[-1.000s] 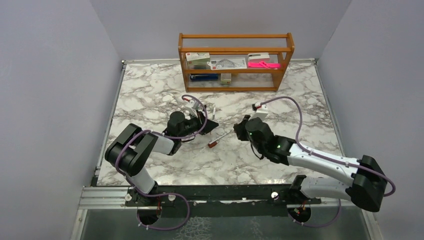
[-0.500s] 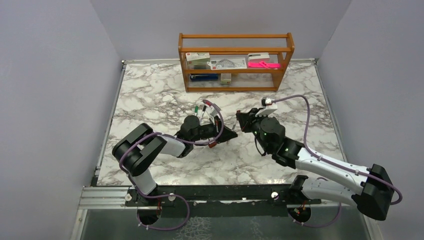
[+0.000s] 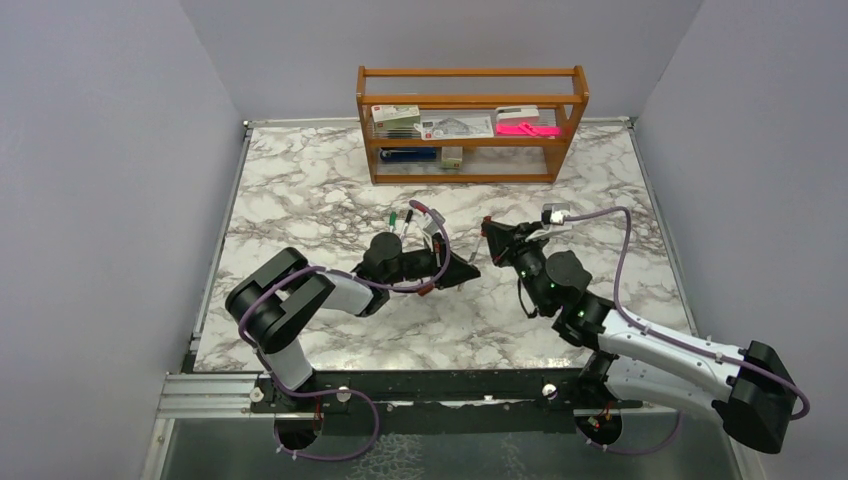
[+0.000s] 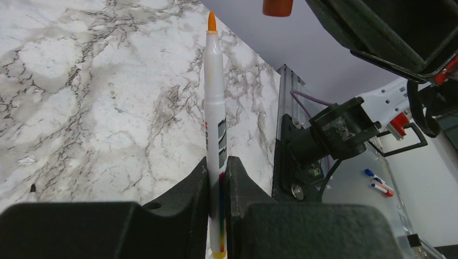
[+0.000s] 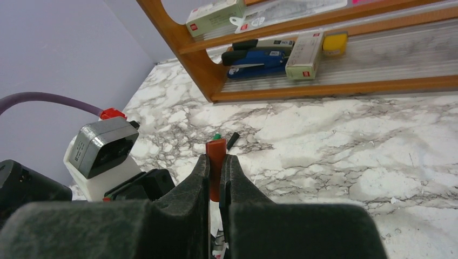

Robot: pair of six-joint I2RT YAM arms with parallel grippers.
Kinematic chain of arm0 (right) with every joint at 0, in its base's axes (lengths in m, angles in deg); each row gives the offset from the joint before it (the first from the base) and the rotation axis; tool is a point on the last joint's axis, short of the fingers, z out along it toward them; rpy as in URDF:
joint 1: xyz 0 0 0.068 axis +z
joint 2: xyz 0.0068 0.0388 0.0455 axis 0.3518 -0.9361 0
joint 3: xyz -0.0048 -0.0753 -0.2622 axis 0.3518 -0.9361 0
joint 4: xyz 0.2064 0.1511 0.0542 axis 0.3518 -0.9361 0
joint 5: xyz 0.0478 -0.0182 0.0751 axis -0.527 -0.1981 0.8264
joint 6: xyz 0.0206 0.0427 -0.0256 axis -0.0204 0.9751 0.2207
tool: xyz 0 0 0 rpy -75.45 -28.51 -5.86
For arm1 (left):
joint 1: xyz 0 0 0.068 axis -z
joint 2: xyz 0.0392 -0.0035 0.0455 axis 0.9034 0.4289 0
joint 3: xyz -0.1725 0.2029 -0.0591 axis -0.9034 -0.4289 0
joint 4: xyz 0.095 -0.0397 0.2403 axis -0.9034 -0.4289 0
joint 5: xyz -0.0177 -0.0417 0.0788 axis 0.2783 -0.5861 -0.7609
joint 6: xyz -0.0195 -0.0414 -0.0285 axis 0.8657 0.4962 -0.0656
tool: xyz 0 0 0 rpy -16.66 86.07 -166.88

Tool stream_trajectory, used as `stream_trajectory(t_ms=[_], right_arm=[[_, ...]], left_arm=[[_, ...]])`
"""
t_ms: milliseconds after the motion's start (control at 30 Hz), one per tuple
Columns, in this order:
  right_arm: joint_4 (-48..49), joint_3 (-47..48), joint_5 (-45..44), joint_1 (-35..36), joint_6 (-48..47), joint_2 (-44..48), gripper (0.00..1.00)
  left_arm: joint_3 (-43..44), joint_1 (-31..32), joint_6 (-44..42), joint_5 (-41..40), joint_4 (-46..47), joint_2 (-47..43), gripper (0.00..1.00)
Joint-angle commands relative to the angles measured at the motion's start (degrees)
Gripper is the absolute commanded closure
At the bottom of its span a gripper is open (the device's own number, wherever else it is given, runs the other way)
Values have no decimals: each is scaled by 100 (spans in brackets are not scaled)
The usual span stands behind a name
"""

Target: Insert the pens into the pen caps

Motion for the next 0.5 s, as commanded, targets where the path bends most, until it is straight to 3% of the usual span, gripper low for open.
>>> stream_trajectory(t_ms=[0,467], right_arm=[[887,-181,-119,-33,-371,203,99],[1189,-365,-106,-34,-439,254,99]], left_arm=[[162,98,247,265,508,-49,100],[284,105,726,457,1062,41,100]])
